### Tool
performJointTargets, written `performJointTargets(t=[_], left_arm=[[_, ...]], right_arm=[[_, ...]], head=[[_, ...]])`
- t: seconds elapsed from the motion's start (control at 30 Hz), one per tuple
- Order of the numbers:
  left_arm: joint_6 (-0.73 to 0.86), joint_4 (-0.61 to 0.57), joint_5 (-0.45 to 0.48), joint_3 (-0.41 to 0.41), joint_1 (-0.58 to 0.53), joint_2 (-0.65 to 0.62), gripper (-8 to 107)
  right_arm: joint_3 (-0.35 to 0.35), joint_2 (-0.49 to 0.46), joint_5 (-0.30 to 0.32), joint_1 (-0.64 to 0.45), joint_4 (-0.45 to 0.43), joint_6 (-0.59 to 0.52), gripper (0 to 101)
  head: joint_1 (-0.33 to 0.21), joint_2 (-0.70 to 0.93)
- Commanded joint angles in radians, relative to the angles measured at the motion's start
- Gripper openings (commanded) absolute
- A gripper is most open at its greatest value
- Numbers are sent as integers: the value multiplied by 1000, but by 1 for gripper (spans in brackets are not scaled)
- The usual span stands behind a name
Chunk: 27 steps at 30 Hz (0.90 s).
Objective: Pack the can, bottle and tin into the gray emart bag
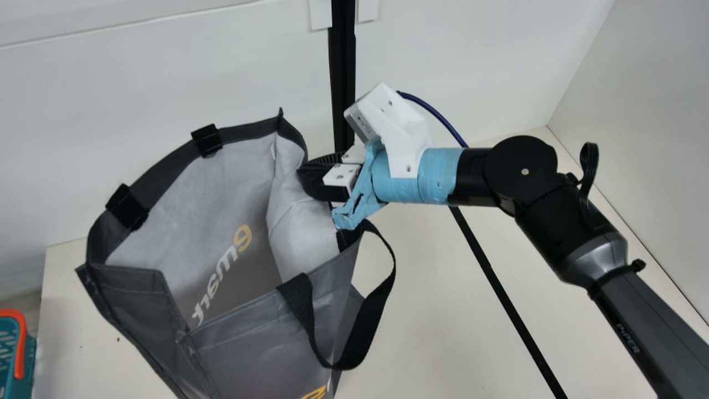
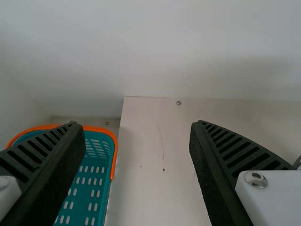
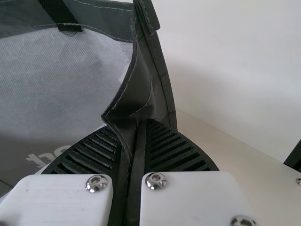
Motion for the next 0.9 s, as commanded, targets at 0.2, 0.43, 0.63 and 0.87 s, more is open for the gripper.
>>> performJointTargets(t=[0.2, 0.43, 0.63, 0.87], left_arm=[[0, 2, 0, 0, 0, 0, 90], [0, 2, 0, 0, 0, 0, 90], [0, 2, 0, 0, 0, 0, 90], [0, 2, 0, 0, 0, 0, 90]], right_arm=[[15, -27, 0, 6, -13, 19, 0], [-18, -38, -21, -16, -117, 90, 0], [-69, -54, -35, -48, -244, 193, 0], [-93, -90, -54, -71, -412, 330, 0]], head=[[-23, -1], [-23, -1], [-23, -1], [-23, -1]])
